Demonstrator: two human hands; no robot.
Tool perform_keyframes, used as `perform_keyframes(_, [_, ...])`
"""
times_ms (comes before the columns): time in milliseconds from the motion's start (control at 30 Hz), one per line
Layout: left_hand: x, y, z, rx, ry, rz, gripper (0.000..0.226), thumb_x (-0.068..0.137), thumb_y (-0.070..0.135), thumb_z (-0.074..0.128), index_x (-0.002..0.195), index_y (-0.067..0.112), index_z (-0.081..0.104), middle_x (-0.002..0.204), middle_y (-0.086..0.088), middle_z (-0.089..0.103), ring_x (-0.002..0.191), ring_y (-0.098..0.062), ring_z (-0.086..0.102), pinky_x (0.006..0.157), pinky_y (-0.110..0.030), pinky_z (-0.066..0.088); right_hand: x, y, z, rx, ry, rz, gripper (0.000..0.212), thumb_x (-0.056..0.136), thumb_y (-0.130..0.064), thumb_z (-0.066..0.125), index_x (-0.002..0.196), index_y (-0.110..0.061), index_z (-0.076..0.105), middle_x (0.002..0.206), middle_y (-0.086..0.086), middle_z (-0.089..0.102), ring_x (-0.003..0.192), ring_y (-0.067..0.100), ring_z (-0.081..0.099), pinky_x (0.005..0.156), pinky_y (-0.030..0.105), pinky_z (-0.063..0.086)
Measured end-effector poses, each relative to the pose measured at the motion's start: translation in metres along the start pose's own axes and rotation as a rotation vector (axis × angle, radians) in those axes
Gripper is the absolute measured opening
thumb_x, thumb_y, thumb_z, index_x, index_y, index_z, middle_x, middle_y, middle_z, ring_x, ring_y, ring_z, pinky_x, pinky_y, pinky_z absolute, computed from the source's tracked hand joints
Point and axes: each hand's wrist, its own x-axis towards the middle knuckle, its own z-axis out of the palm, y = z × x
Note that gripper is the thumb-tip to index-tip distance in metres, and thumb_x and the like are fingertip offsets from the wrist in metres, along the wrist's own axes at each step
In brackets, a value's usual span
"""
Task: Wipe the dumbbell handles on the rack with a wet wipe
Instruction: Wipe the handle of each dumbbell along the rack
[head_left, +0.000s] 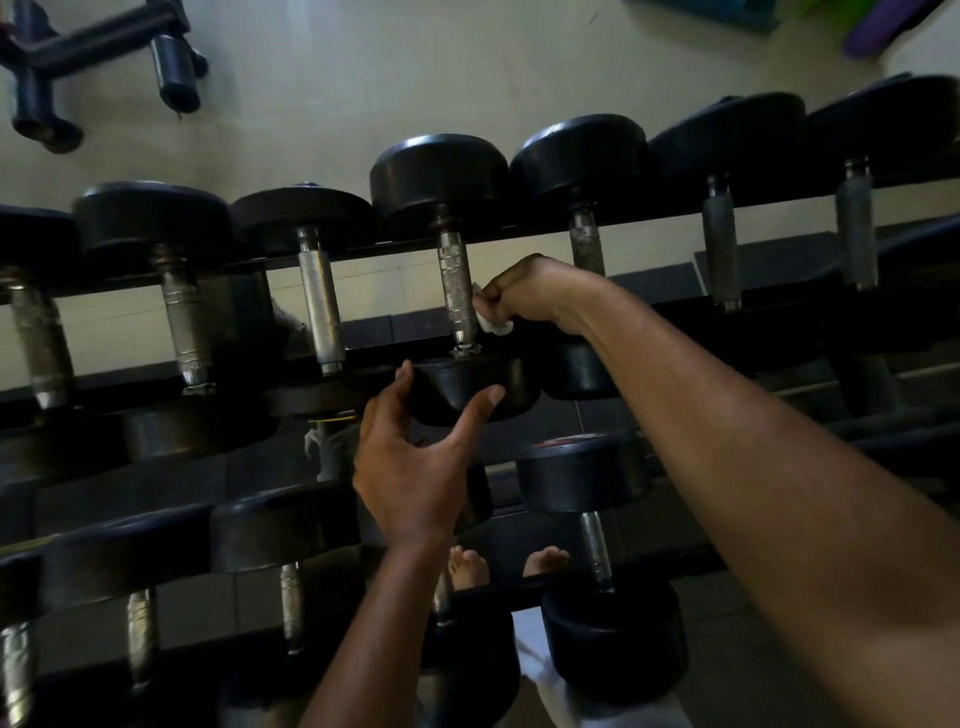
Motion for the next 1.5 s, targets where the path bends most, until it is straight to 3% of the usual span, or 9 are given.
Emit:
perform_keyframes(133, [0.0,0.002,-0.001,0.007,-0.009,-0.005,0.095,0.066,0.078,0.089,0.146,0.035,0.063,0.14,0.02,0.064,0.127,0.001,0.061,0.105,-0.028,0.055,-0.01,0.002,0.006,-0.12,0.005,0.018,0.02,0.1,-0.026,0.076,0.09,-0.009,0.081,0.075,-0.008,0.079,0.068,-0.005,0.067,0.075,0.029,0.054])
perform_keyframes(233, [0.001,0.002,-0.001,-0.003,-0.004,-0.012,0.094,0.065,0.079,0.089,0.144,0.036,0.064,0.138,0.02,0.065,0.125,0.002,0.062,0.105,-0.026,0.055,-0.019,-0.007,0.001,-0.312,0.048,-0.07,0.025,0.094,-0.034,0.082,0.102,-0.011,0.083,0.105,0.004,0.081,0.091,0.012,0.07,0.086,0.036,0.059])
perform_keyframes(367, [0.0,0.001,0.001,-0.083,0.009,-0.063,0.094,0.062,0.077,0.092,0.143,0.039,0.064,0.136,0.021,0.066,0.125,0.002,0.062,0.106,-0.029,0.056,-0.03,-0.04,-0.005,-0.321,0.294,-0.44,0.022,0.092,-0.042,0.082,0.109,-0.029,0.084,0.109,-0.012,0.079,0.101,0.007,0.07,0.093,0.03,0.055])
perform_keyframes(533, [-0.005,-0.011,0.008,-0.395,0.034,-0.21,0.082,0.063,0.052,0.104,0.137,0.041,0.069,0.135,0.022,0.07,0.129,0.002,0.064,0.11,-0.036,0.056,-0.008,-0.063,0.011,-1.021,0.545,-0.758,0.024,0.103,-0.022,0.064,0.111,-0.038,0.081,0.101,-0.005,0.082,0.086,0.029,0.079,0.072,0.037,0.058])
perform_keyframes(667, [-0.006,-0.021,0.017,-0.532,0.059,-0.246,0.08,0.066,0.04,0.105,0.138,0.034,0.071,0.14,0.016,0.071,0.135,-0.006,0.064,0.113,-0.044,0.054,-0.007,-0.079,0.009,-1.272,0.451,-0.759,0.025,0.107,-0.02,0.061,0.119,-0.035,0.076,0.092,-0.001,0.079,0.078,0.031,0.077,0.064,0.035,0.054])
perform_keyframes(833, [-0.006,-0.022,0.025,-0.669,0.09,-0.292,0.08,0.066,0.025,0.105,0.138,0.022,0.072,0.139,0.008,0.073,0.133,-0.012,0.066,0.111,-0.047,0.056,-0.008,-0.086,0.008,-1.336,0.32,-0.664,0.029,0.104,-0.009,0.051,0.097,-0.026,0.073,0.085,-0.001,0.072,0.069,0.028,0.061,0.064,0.033,0.05])
perform_keyframes(1067, [-0.006,-0.02,0.021,-0.709,0.082,-0.342,0.081,0.062,0.02,0.106,0.136,0.021,0.073,0.132,0.007,0.076,0.125,-0.01,0.071,0.108,-0.045,0.058,-0.02,-0.105,0.006,-1.368,0.014,-0.512,0.036,0.108,-0.027,0.054,0.14,-0.036,0.065,0.13,-0.006,0.071,0.117,0.026,0.066,0.096,0.046,0.058])
perform_keyframes(1267, [-0.004,-0.021,0.017,-0.688,0.067,-0.352,0.076,0.06,0.021,0.108,0.129,0.02,0.076,0.126,0.009,0.078,0.121,-0.004,0.072,0.108,-0.042,0.058,-0.019,-0.095,0.027,-1.399,-0.216,-0.408,0.031,0.108,-0.028,0.053,0.135,-0.036,0.065,0.118,-0.011,0.063,0.104,0.019,0.059,0.09,0.037,0.052])
perform_keyframes(1500, [-0.001,-0.025,0.015,-0.65,0.058,-0.325,0.074,0.057,0.029,0.108,0.124,0.023,0.078,0.119,0.013,0.08,0.118,-0.002,0.072,0.103,-0.036,0.061,-0.018,-0.079,0.033,-1.216,-0.262,-0.349,0.024,0.1,-0.024,0.064,0.119,-0.039,0.069,0.11,-0.008,0.066,0.102,0.019,0.063,0.092,0.041,0.058])
